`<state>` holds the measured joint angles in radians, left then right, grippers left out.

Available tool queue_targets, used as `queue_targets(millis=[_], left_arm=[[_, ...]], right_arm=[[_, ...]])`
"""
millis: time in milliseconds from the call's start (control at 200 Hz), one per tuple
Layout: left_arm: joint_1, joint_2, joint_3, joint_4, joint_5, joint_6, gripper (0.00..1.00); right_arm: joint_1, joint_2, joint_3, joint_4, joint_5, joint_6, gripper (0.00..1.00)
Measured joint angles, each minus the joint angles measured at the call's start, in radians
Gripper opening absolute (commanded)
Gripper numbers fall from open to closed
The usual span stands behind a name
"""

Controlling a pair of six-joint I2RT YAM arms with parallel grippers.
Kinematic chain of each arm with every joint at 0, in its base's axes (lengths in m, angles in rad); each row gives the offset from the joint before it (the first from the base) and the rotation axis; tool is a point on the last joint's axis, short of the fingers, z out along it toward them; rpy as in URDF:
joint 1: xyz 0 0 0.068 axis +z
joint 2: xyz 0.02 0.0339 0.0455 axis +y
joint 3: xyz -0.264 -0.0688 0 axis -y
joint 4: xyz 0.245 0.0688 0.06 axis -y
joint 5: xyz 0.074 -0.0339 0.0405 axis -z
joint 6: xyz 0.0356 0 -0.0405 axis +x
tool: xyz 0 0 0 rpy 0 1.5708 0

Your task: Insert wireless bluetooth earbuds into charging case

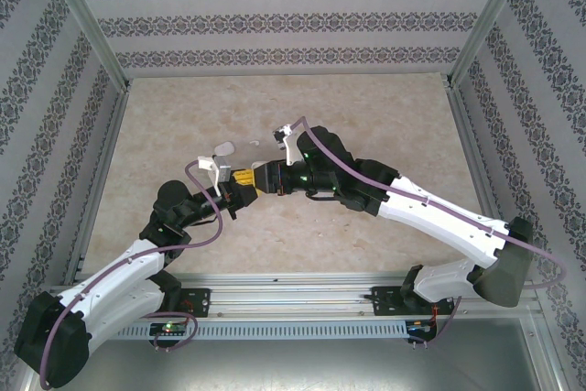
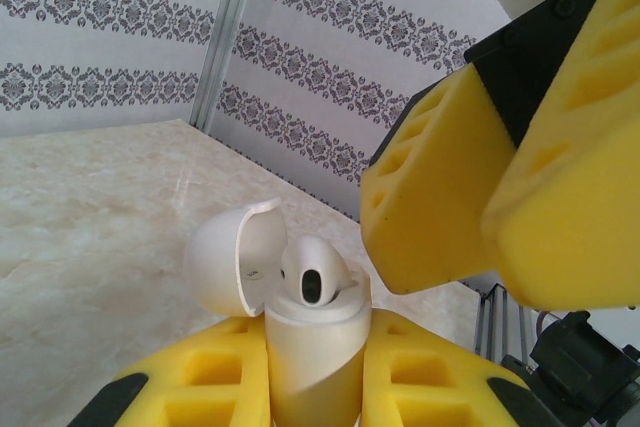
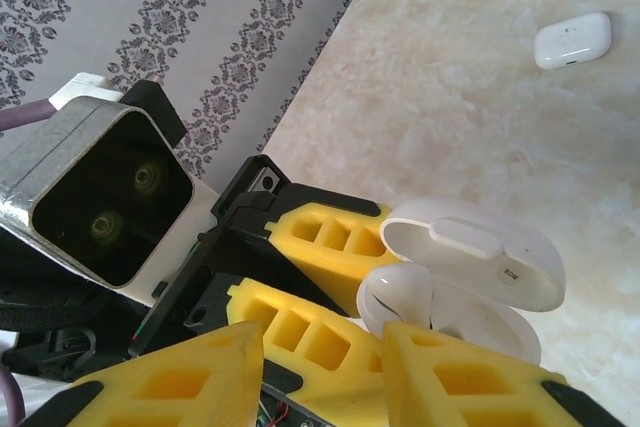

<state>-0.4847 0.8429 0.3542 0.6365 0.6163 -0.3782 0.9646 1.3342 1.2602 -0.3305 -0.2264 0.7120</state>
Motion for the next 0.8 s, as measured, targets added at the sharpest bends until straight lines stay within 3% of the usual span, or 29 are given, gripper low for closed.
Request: queue_targets(millis=[415, 799], left_arm=[[0.0, -0.002, 0.0, 0.0, 0.001, 0.0, 0.0], [0.0, -0.066, 0.0, -0.077, 0.0, 0.027, 0.0]], right_arm=[[-0.001, 0.001, 0.031, -0.034, 0.002, -0.011, 0.37], [-0.106, -0.028, 0.034, -0.159, 0.057, -0.011, 0.38]])
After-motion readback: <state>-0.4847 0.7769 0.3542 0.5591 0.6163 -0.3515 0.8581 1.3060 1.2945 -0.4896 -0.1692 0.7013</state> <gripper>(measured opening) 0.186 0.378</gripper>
